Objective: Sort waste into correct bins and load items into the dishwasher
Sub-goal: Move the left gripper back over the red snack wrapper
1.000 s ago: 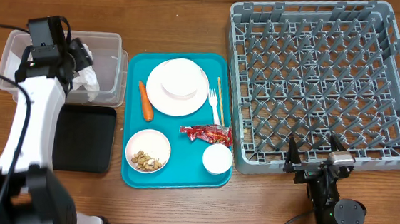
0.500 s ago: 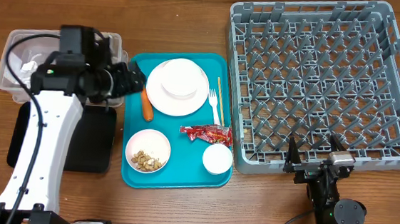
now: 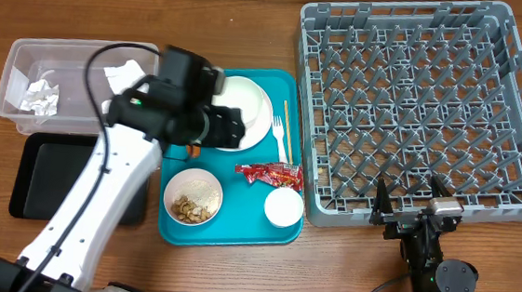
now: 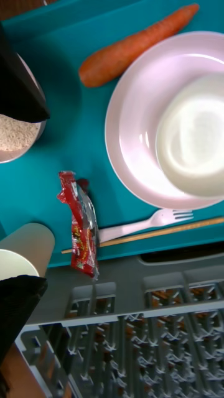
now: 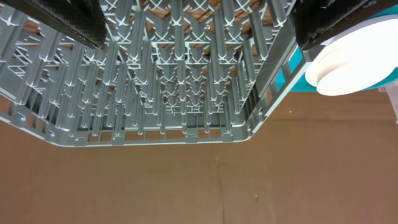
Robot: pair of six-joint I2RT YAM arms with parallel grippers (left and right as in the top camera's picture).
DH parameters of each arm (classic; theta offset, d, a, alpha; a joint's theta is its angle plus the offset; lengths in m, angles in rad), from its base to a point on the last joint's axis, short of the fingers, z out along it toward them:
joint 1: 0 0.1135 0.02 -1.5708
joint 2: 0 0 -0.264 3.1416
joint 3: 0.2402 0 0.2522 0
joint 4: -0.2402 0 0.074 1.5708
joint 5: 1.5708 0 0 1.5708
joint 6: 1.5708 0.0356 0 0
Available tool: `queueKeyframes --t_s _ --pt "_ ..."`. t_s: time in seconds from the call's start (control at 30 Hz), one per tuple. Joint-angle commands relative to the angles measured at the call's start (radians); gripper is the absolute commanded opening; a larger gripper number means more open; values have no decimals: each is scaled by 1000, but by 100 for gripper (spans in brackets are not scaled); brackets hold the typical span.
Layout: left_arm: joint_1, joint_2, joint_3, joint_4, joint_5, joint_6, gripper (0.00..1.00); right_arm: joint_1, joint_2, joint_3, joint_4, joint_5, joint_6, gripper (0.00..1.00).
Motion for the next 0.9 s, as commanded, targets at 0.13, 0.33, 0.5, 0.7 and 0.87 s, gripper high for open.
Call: queueKeyframes --t_s 0.13,0.33,0.5,0.7,0.87 --pt "-180 51 10 34 -272 -31 82 -3 -5 -11 5 6 -3 100" --pt "-217 122 10 54 -273 -57 81 -3 -5 -11 5 6 -4 100" --pt "-233 222 10 59 -266 -60 81 -3 -5 -11 5 6 -4 100" --pt "-235 340 10 89 -266 -61 78 -3 -5 -11 5 6 -4 100" --pt "-235 379 10 113 -266 -60 78 -3 -5 -11 5 6 -4 100"
